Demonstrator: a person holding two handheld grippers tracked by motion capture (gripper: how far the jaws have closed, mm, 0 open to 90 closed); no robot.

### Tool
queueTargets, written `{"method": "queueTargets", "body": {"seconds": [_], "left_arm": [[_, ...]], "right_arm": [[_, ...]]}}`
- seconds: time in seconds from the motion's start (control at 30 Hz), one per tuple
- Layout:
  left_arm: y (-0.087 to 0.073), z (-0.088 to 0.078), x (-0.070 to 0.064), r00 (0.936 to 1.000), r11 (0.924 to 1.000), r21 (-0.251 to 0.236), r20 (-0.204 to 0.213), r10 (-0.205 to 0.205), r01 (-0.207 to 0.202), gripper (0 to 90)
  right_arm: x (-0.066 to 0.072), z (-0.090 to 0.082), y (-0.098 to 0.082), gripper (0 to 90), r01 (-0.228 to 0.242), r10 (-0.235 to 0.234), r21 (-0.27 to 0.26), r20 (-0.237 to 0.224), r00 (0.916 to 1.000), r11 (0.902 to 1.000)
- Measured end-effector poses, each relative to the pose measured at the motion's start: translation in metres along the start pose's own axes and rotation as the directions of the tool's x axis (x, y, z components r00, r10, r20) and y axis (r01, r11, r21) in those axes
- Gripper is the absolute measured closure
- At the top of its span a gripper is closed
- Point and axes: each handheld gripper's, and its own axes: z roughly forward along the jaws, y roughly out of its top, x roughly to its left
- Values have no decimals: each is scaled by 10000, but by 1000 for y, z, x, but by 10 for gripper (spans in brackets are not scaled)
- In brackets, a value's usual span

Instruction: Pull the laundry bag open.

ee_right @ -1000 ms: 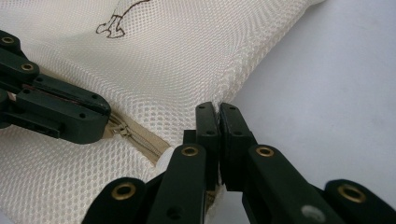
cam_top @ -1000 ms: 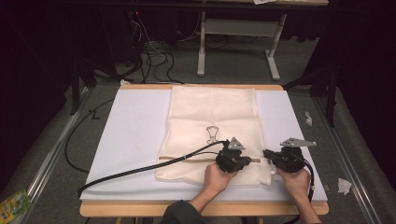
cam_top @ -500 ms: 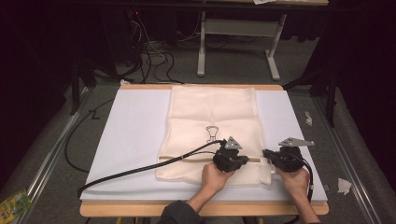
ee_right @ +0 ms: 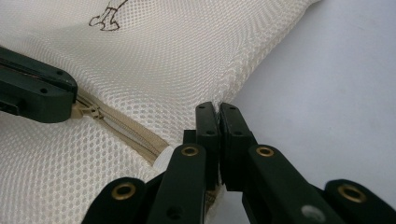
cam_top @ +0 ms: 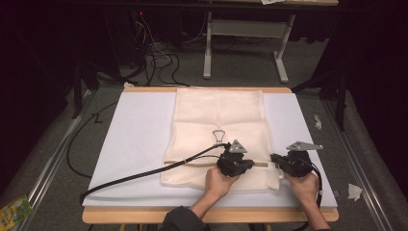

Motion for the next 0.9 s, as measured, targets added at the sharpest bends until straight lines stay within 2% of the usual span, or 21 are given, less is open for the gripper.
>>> {"method": "queueTargets", "body": {"seconds": [0.2,0.43,0.57,0.9], "left_arm": [[-2,-5,3,10000,9999,-87,-42,-73,72,873],[-2,-12,4,9999,9999,-93,-131,85,-86,873],[-6,-15,7,9999,9999,-139,-147,-68,66,873],[-7,-19,10,9997,9998,-165,-236,-83,79,873]], "right_arm": [[1,1,3,889,27,-27,26,16,10000,10000],[2,4,3,889,138,-139,80,78,9999,9999],[2,6,4,889,93,-95,146,96,9999,9999],[4,10,6,889,204,-208,216,199,9996,9996]]}}
